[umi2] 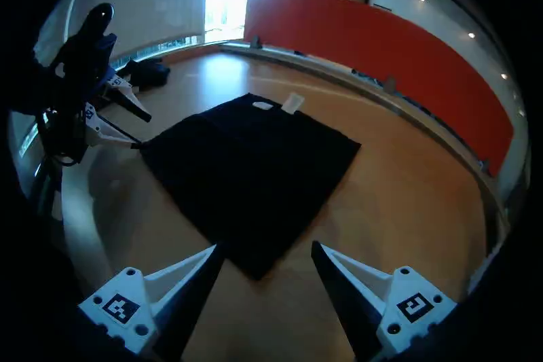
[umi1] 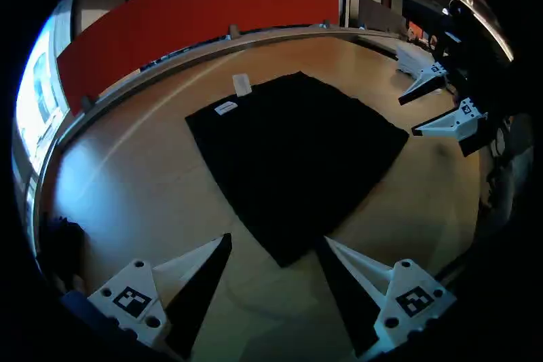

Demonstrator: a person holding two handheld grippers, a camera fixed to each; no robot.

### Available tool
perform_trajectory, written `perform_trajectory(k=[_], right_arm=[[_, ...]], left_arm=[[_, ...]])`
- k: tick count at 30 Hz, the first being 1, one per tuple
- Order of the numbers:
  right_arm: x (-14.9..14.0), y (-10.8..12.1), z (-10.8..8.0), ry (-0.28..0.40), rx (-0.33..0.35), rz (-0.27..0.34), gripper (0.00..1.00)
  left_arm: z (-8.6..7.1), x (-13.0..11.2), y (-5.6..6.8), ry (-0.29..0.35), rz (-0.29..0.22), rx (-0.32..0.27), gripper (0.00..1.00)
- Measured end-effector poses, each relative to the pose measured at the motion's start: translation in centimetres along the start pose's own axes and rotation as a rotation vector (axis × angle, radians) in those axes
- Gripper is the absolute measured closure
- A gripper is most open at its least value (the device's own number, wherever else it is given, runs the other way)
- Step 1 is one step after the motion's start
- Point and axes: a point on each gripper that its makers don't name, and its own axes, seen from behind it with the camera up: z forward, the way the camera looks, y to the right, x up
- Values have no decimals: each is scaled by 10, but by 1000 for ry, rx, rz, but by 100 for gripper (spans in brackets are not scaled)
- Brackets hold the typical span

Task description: Fold towel

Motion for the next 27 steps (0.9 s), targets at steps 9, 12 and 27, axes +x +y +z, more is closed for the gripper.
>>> perform_trajectory(k=[9,12,27], right_arm=[[-14,-3,10,-17,12,4,3],[-17,-6,11,-25,23,1,7],[-26,-16,8,-71,80,12,45]], left_arm=[[9,-12,8,-31,-8,-16,10],[10,-15,12,-37,-5,-23,10],[12,-17,16,-49,-22,-22,25]])
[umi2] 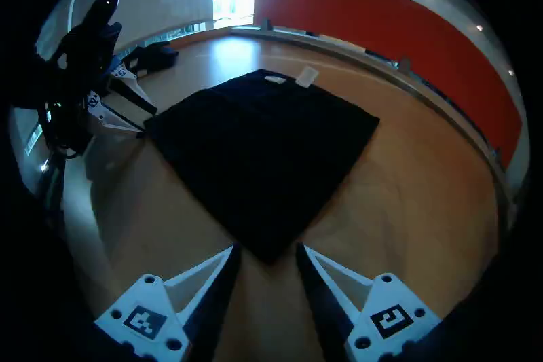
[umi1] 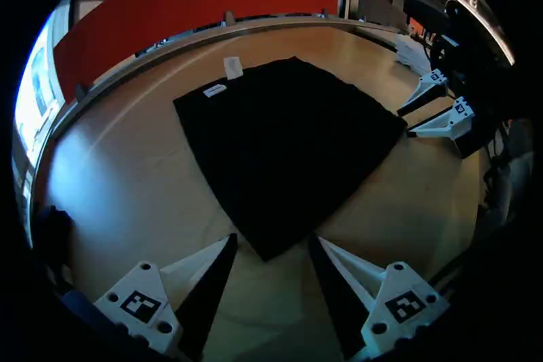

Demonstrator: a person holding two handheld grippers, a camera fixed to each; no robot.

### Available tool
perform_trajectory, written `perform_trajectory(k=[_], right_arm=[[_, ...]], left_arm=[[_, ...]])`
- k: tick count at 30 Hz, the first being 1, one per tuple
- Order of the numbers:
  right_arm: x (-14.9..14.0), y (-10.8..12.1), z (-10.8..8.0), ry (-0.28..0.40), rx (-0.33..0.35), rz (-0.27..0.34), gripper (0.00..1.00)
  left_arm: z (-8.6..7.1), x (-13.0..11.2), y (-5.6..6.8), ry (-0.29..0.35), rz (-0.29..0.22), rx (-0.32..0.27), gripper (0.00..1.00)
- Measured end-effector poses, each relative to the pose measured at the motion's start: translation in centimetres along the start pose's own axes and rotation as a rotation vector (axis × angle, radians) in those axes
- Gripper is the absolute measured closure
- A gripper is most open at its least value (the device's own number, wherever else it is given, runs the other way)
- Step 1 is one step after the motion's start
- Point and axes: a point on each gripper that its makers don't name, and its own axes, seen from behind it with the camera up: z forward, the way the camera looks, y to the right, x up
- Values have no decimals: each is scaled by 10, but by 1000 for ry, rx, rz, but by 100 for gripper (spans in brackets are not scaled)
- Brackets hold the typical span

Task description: Fold towel

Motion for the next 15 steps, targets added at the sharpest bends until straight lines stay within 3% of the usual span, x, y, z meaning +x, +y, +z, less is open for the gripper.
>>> perform_trajectory(k=[5,9,15], right_arm=[[0,-3,0,-7,16,9,59],[1,-4,0,-11,19,5,71],[2,-5,0,-19,17,4,78]], left_arm=[[0,0,0,-12,-12,7,34],[-1,0,-1,-18,-15,12,47],[-3,-1,-3,-35,-25,20,56]])
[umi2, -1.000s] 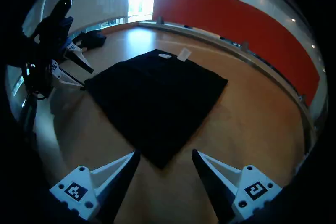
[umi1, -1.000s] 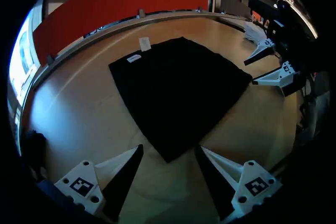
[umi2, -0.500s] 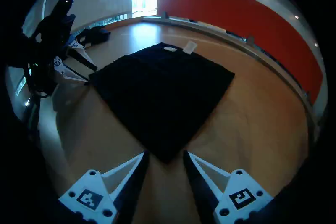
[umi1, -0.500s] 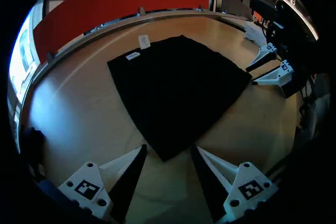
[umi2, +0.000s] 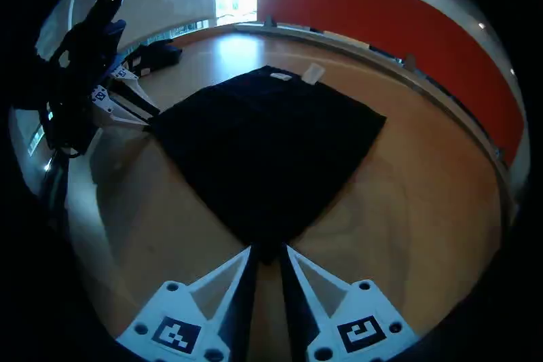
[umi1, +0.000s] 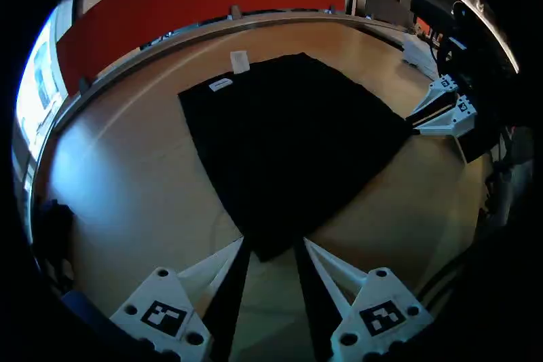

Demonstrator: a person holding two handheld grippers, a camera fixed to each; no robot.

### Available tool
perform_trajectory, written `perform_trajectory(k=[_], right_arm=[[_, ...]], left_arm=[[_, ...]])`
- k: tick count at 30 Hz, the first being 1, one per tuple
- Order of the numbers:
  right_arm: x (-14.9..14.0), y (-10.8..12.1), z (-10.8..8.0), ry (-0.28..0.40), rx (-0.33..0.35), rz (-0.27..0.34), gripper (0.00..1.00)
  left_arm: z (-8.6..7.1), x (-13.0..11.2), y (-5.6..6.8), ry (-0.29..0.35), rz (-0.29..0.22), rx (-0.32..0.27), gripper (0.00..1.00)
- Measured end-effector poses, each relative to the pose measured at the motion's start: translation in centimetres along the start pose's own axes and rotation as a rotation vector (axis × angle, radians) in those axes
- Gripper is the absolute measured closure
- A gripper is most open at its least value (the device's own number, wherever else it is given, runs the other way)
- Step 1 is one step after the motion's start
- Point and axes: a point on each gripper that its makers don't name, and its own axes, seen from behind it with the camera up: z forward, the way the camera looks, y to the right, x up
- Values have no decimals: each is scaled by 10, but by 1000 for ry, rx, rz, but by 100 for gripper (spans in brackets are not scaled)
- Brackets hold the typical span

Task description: Fold towel

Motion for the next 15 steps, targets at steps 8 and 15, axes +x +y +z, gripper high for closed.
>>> perform_trajectory(k=[8,15], right_arm=[[1,0,1,-10,-11,14,83],[6,1,0,-6,-28,26,84]], left_arm=[[-1,0,-3,-10,-23,29,84],[0,1,1,2,-24,35,90]])
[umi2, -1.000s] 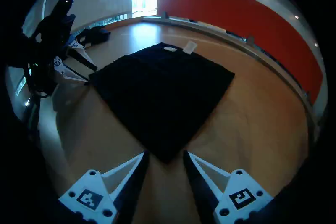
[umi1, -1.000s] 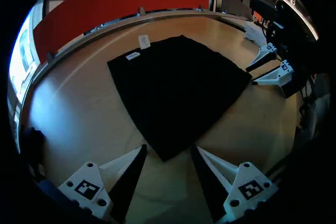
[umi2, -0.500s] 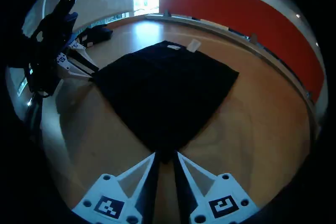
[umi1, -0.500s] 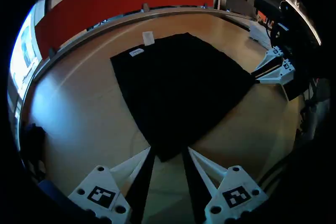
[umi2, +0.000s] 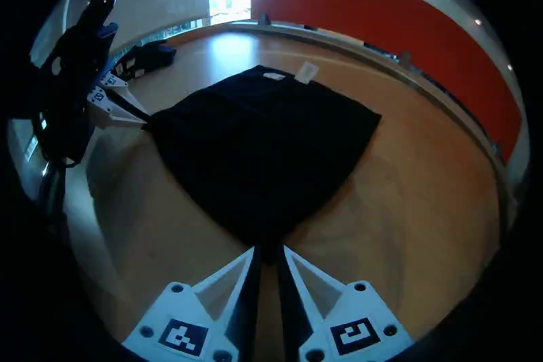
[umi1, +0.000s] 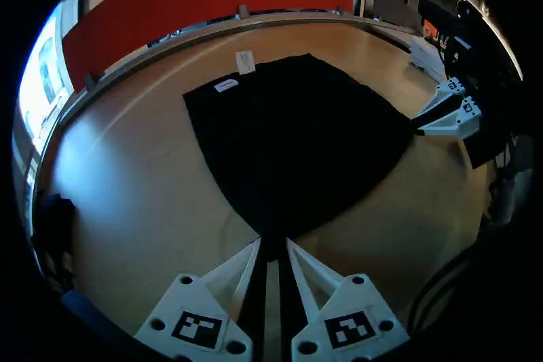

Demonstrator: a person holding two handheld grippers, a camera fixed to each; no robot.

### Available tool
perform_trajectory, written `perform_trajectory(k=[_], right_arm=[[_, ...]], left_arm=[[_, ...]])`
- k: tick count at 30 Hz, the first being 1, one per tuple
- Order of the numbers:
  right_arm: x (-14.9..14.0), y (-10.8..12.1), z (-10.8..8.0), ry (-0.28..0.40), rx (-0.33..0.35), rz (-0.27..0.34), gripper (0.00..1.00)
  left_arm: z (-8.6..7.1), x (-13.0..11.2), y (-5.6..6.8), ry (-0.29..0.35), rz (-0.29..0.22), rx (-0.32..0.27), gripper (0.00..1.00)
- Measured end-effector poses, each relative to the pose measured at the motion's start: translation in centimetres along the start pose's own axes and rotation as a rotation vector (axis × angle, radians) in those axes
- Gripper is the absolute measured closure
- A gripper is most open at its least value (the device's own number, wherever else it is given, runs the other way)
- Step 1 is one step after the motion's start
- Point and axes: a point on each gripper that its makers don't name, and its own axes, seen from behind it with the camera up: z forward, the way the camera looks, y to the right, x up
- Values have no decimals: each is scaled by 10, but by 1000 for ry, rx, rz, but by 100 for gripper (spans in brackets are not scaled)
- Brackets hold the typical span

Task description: Fold towel

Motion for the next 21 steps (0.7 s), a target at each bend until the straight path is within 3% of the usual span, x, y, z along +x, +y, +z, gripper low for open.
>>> perform_trajectory(k=[12,21], right_arm=[[11,5,-16,25,-7,17,85],[28,0,-46,55,-11,8,85]], left_arm=[[-11,7,10,-2,-41,-18,90],[-38,18,12,-19,-94,-23,90]])
